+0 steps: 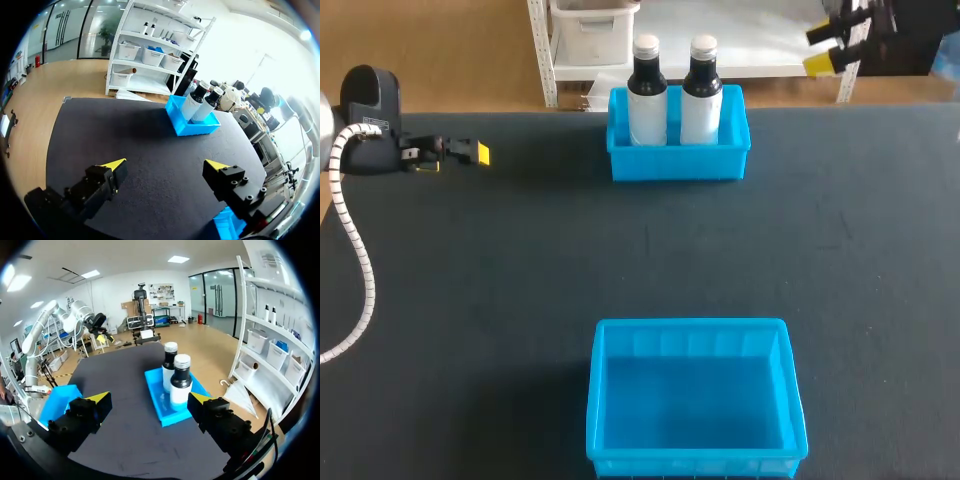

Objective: Pick up the bottle, and place it in the far bin if it is heavy, or in the near bin if it is light.

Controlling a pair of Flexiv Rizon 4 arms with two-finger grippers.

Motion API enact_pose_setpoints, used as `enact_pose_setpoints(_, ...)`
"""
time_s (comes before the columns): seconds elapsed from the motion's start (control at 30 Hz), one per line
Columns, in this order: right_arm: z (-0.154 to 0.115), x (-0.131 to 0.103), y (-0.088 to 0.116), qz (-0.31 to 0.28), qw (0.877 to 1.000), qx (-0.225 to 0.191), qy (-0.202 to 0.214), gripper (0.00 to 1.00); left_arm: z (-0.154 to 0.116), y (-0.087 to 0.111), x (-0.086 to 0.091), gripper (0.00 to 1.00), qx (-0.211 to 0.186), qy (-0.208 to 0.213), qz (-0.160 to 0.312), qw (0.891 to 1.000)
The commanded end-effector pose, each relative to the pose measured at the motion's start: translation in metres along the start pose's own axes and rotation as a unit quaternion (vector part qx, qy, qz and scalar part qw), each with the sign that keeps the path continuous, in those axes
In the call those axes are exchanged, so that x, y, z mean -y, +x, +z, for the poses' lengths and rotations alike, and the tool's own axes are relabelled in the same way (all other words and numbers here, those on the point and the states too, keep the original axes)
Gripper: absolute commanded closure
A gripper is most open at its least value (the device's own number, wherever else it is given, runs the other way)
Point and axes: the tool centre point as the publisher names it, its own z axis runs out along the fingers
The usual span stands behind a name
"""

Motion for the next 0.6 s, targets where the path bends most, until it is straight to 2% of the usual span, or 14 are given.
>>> enact_pose_setpoints(0.03, -0.002, -0.054, 0.007, 0.004, 0.971, 0.003, 0.240, 0.00, 0.000, 0.000, 0.000, 0.00, 0.000, 0.000, 0.000, 1.000)
enact_pose_setpoints(0.6, 0.010, -0.074, 0.014, 0.029, 0.964, -0.027, 0.261, 0.00, 0.000, 0.000, 0.000, 0.00, 0.000, 0.000, 0.000, 1.000)
